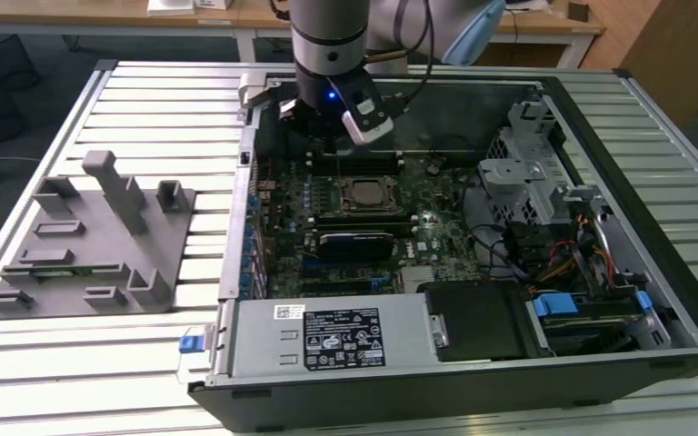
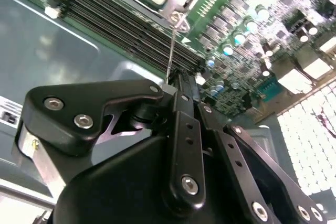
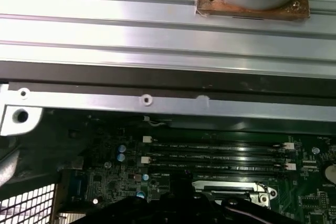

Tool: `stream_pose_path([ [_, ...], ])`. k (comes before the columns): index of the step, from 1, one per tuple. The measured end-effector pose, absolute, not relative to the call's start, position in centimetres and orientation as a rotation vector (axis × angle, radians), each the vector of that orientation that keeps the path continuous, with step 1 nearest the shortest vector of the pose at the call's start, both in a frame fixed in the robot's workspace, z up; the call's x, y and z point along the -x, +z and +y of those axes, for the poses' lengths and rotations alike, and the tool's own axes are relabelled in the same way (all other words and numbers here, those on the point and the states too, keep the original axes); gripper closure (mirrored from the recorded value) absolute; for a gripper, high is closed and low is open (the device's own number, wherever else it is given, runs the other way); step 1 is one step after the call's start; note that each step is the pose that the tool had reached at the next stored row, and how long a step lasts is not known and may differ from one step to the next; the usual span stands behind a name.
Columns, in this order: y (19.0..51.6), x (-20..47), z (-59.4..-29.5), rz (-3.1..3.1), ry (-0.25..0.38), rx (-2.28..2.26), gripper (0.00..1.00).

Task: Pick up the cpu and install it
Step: 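Install the first cpu locking lever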

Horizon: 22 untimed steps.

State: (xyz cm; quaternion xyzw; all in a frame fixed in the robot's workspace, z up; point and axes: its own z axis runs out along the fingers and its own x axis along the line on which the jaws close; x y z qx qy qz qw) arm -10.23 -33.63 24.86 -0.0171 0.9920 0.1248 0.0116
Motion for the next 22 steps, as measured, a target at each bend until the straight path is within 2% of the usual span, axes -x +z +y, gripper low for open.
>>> stream_pose_path([
  [22, 24.72, 9.3, -33.62, 3.087, 0.382, -0.024, 0.89],
])
